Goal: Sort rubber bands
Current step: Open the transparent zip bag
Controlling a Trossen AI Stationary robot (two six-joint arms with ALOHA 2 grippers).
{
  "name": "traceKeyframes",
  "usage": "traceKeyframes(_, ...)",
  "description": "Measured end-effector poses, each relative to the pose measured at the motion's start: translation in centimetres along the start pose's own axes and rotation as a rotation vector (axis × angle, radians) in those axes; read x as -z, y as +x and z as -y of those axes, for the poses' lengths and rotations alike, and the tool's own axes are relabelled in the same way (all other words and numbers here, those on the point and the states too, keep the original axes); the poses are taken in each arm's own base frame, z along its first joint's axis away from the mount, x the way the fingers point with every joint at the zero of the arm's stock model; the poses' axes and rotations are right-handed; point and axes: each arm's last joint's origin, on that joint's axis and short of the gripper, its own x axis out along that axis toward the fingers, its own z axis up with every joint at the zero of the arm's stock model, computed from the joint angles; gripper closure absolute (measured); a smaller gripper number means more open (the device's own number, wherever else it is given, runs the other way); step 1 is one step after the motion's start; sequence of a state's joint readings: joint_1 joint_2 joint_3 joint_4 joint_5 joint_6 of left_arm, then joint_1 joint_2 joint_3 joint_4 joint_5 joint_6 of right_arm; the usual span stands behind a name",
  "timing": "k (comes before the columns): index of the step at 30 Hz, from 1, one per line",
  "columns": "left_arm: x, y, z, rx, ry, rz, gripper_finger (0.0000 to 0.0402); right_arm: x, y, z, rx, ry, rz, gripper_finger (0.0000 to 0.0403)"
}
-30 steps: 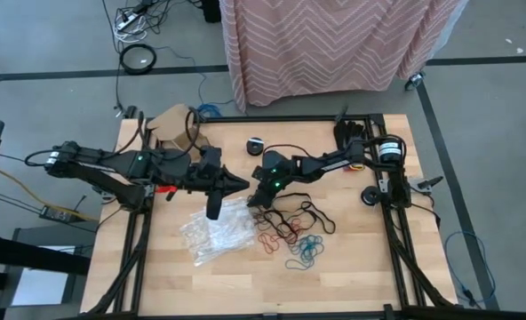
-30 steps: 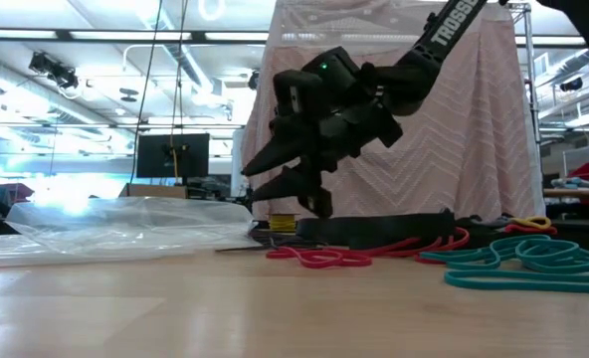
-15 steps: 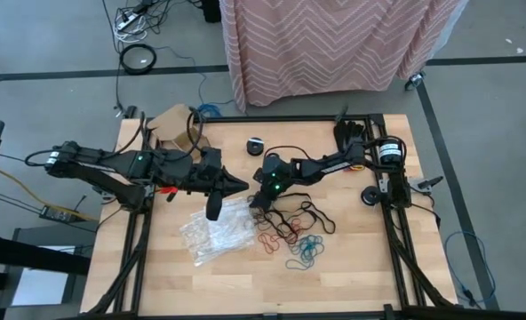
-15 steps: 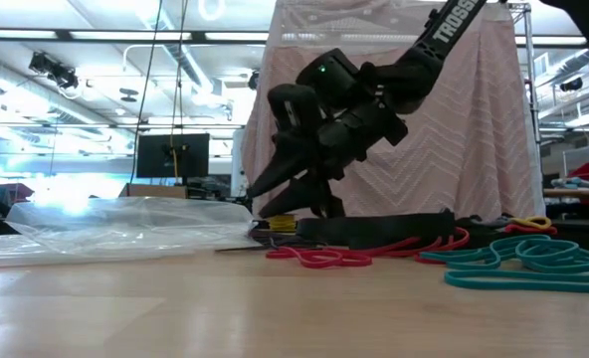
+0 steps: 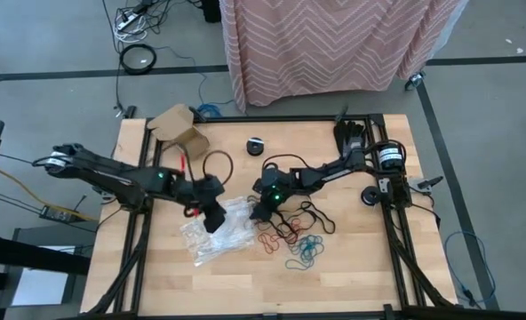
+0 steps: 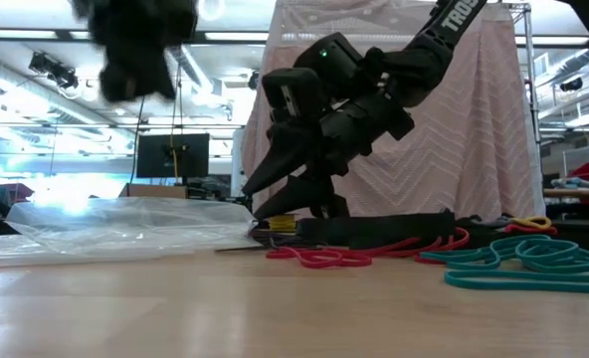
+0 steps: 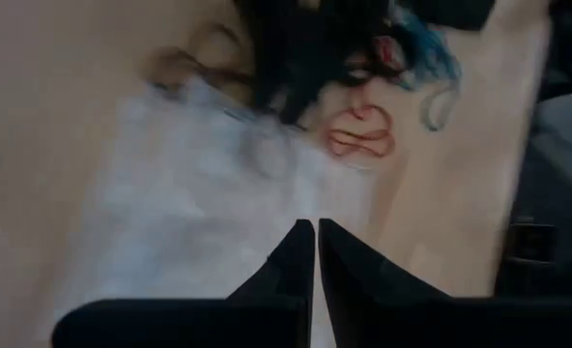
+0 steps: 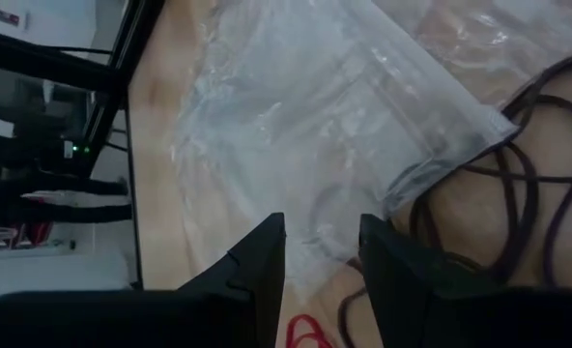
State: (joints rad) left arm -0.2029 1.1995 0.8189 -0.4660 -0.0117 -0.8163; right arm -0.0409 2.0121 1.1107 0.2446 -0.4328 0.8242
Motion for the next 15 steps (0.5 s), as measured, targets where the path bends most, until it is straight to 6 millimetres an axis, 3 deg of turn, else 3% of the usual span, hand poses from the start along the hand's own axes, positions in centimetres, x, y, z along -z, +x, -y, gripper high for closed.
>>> traceKeyframes(5,1.9,3.4,-1.5,0.222,-0.126,0.085,0.0373,0.0,0.0,0.0,0.003,0.007,-0.003,0.0277)
traceKeyframes(8,3.3,5.1,-2.9,0.207,-0.202,0.059,0.0376,0.2,0.0,0.3,0.032,0.037,-0.017,0.0277)
traceKeyframes(15,4.5,7.4,-3.9,0.173,-0.24,-0.007,0.0382,0.2,-0.1,0.8,0.094,0.061,-0.008,0.0277)
